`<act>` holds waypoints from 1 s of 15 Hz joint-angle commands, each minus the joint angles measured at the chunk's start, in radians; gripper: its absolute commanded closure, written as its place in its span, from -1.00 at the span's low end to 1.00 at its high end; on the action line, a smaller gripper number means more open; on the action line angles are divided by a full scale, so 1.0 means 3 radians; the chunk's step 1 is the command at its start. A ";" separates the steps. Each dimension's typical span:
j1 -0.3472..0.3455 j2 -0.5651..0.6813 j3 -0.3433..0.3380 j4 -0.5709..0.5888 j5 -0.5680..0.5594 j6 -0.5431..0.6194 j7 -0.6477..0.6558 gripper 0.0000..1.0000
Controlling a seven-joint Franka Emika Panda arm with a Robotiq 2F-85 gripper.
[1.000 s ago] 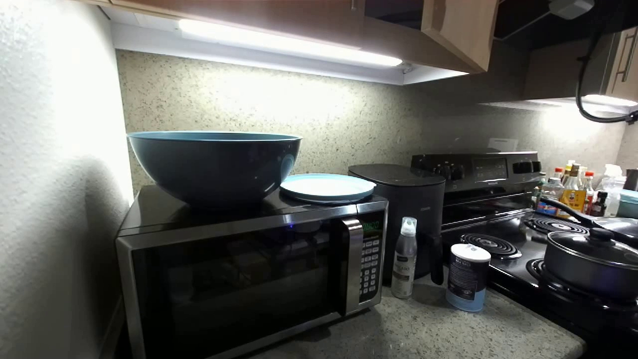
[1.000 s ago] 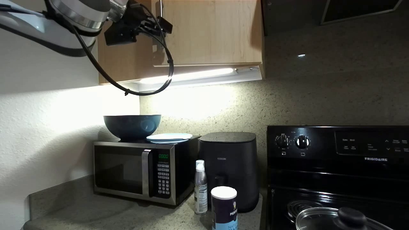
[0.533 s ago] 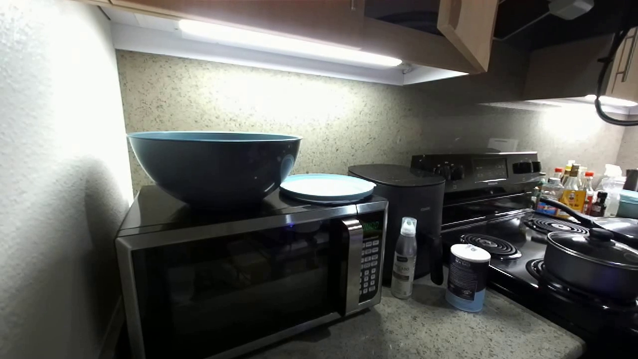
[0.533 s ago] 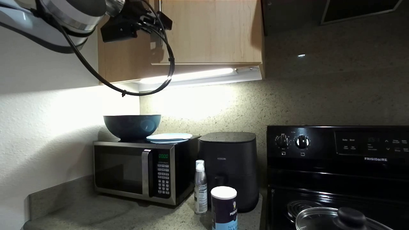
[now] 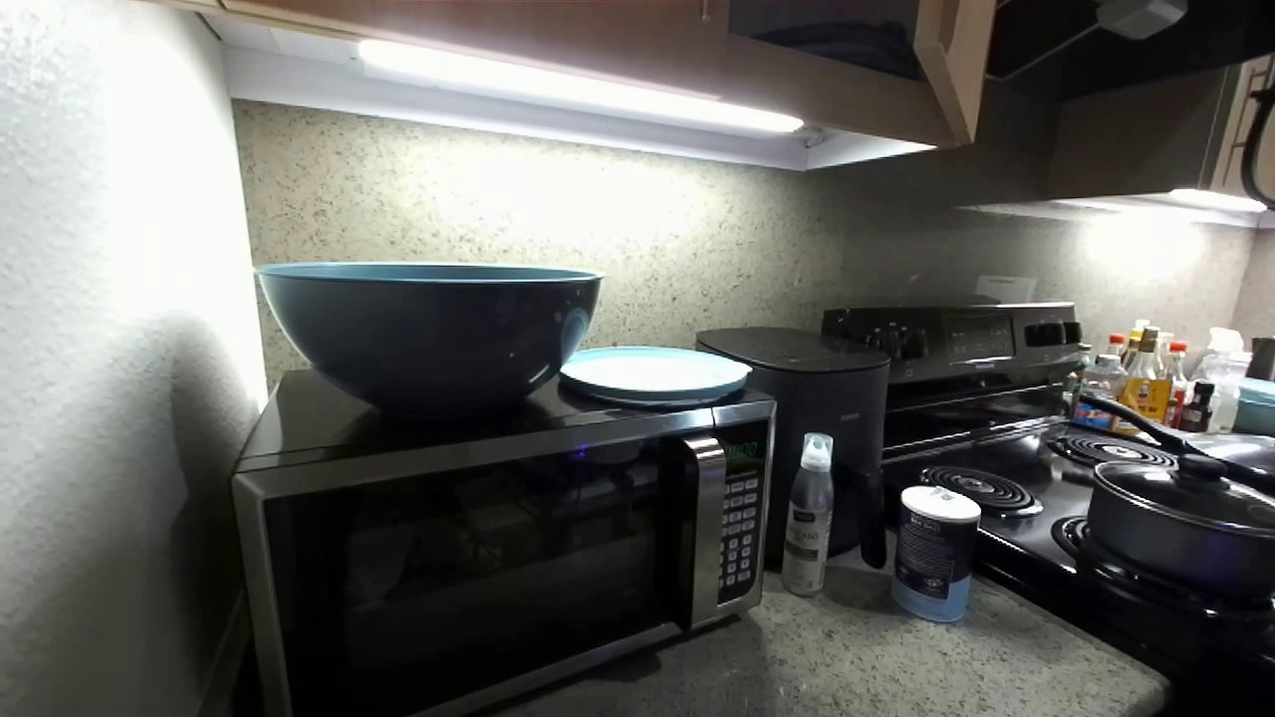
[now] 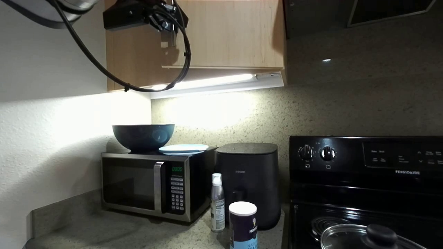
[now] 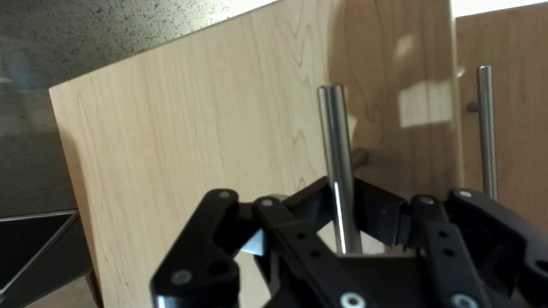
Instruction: Open the right upper cabinet door.
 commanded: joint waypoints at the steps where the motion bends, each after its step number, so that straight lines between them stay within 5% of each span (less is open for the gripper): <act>1: -0.0159 -0.0596 -0.0278 -0.0321 0.0106 -0.0359 -0.0038 0.94; 5: -0.0023 -0.0678 -0.0474 -0.0366 0.0132 -0.0367 -0.0271 0.94; 6: 0.0280 -0.0190 -0.0286 -0.0159 0.0127 -0.0003 -0.0355 0.93; 8: 0.0349 -0.0228 -0.0354 -0.0190 0.0131 -0.0005 -0.0416 0.93; 11: 0.0371 -0.0242 -0.0377 -0.0201 0.0132 -0.0005 -0.0434 0.93; 15: 0.0078 -0.0578 -0.0519 -0.0389 0.0172 -0.0054 -0.0326 0.94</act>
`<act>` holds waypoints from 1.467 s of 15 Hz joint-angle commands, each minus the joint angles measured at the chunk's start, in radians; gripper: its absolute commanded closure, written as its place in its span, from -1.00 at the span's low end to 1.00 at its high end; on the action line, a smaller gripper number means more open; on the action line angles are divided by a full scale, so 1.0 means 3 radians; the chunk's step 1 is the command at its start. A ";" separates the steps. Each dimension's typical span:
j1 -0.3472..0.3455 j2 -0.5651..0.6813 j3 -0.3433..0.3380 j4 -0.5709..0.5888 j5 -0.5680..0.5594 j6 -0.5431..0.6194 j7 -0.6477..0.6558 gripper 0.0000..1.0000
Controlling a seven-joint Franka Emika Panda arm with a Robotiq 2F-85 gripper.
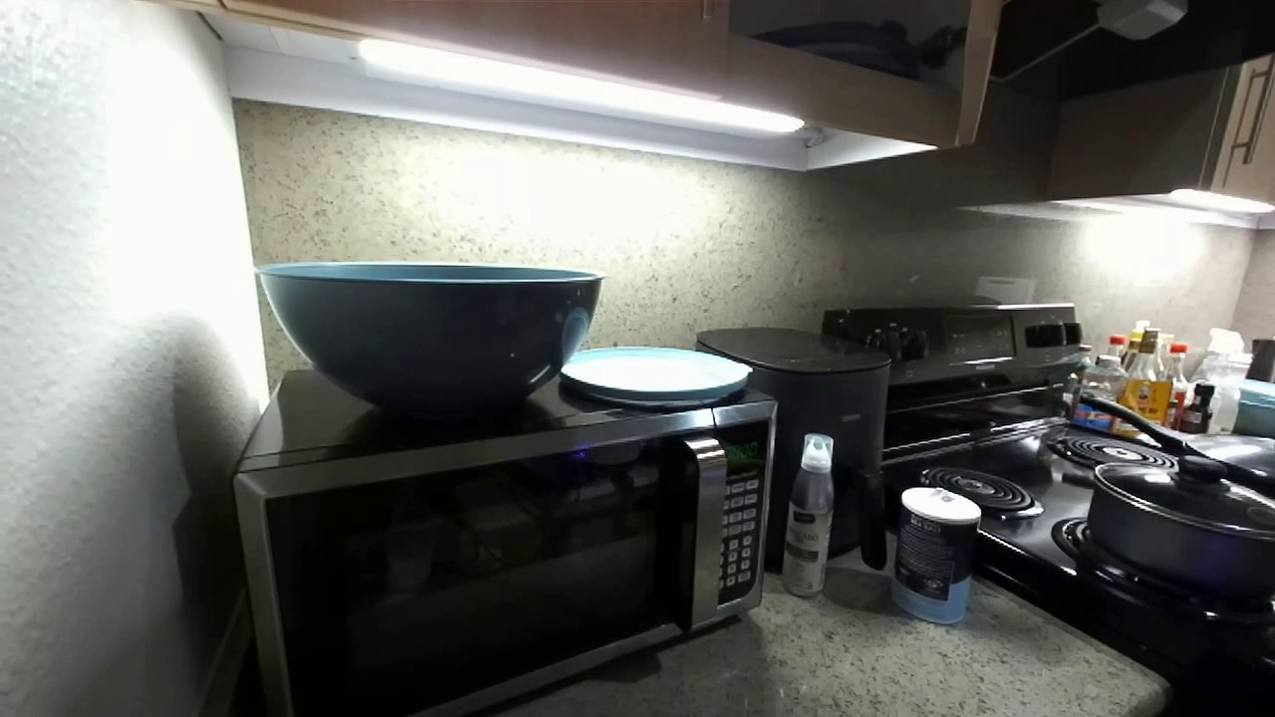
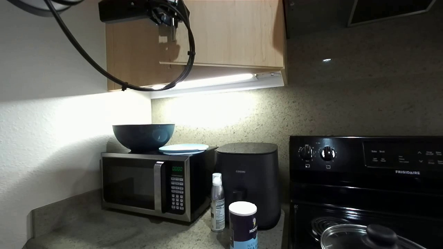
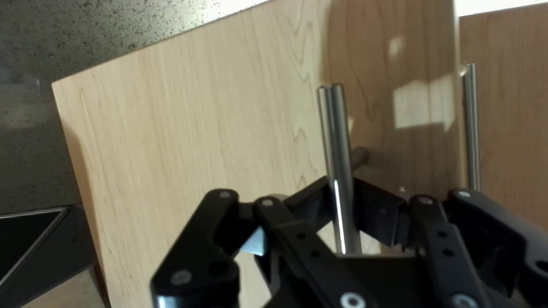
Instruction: Open the right upper cabinet door.
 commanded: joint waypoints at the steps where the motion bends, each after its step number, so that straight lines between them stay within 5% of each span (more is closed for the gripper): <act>1: -0.0275 -0.0499 -0.0228 -0.0270 0.0084 -0.0164 0.0012 0.94; 11: -0.0011 -0.0873 -0.0586 -0.0492 0.0117 -0.0236 -0.0364 0.94; 12: 0.0046 -0.0887 -0.0648 -0.0512 0.0125 -0.0206 -0.0412 0.94; 13: 0.0436 -0.0400 -0.0506 -0.0265 0.0096 0.0015 -0.0531 0.93; 15: 0.0508 -0.0461 -0.0588 -0.0297 0.0095 0.0014 -0.0603 0.93; 19: 0.0497 -0.0496 -0.0641 -0.0307 0.0113 0.0052 -0.0613 0.94; 22: 0.0245 -0.0751 -0.0775 -0.0376 0.0145 -0.0037 -0.0549 0.94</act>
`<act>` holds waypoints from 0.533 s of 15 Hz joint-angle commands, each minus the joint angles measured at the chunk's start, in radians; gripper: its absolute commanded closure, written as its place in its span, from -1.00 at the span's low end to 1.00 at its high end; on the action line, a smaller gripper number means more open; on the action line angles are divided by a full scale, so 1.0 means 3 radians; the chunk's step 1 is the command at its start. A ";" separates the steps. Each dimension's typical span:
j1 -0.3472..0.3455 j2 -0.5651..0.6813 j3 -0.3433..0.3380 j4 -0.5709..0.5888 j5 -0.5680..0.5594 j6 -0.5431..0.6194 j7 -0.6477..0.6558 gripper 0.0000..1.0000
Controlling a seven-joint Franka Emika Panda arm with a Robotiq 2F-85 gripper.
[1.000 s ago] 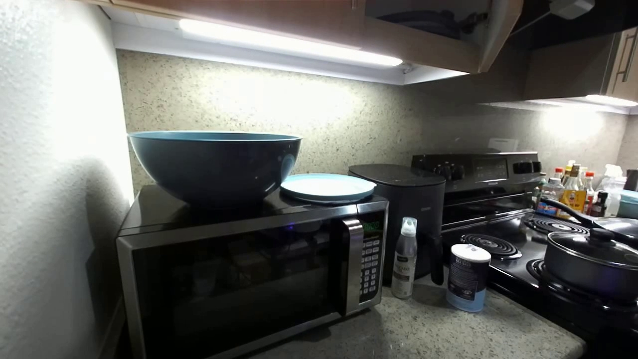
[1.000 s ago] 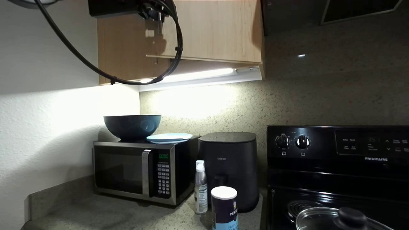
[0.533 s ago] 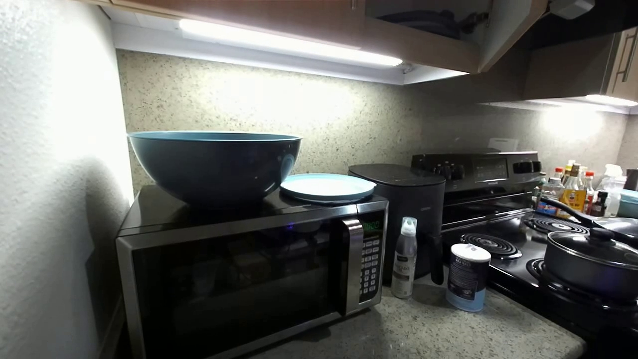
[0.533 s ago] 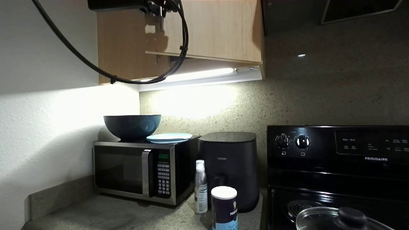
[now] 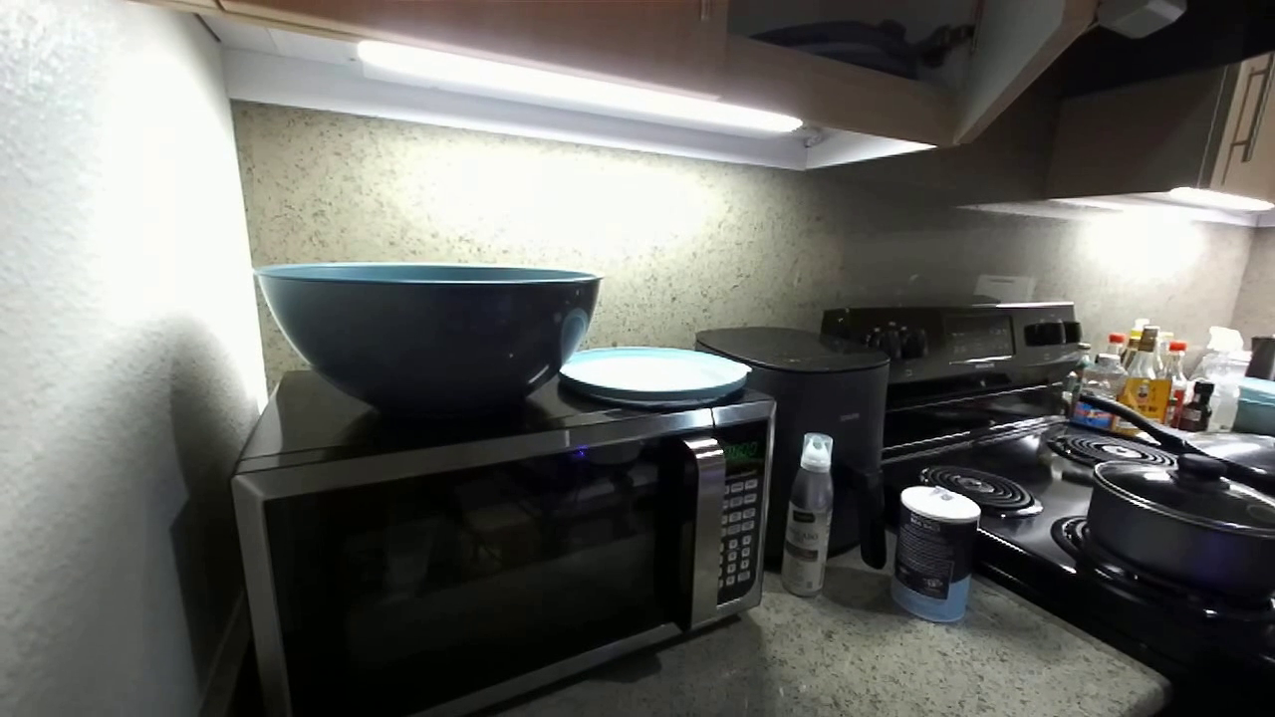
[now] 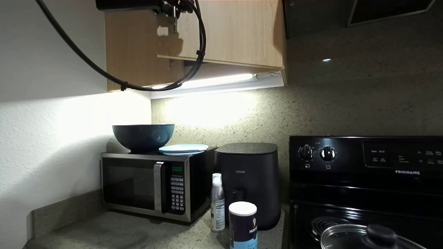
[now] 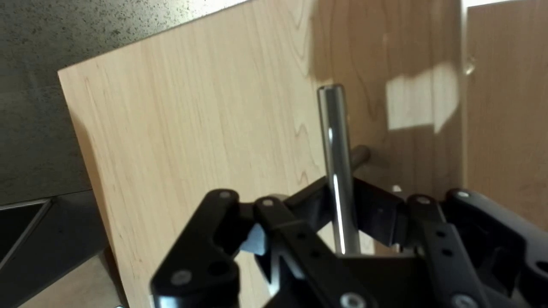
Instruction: Open the right upper cabinet door.
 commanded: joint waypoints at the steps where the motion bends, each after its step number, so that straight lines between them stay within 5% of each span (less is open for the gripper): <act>1: -0.0359 -0.0389 -0.0151 -0.0107 0.0062 -0.0133 0.0065 0.94; 8: -0.0264 -0.0804 -0.0421 -0.0297 0.0041 -0.0375 -0.0205 0.94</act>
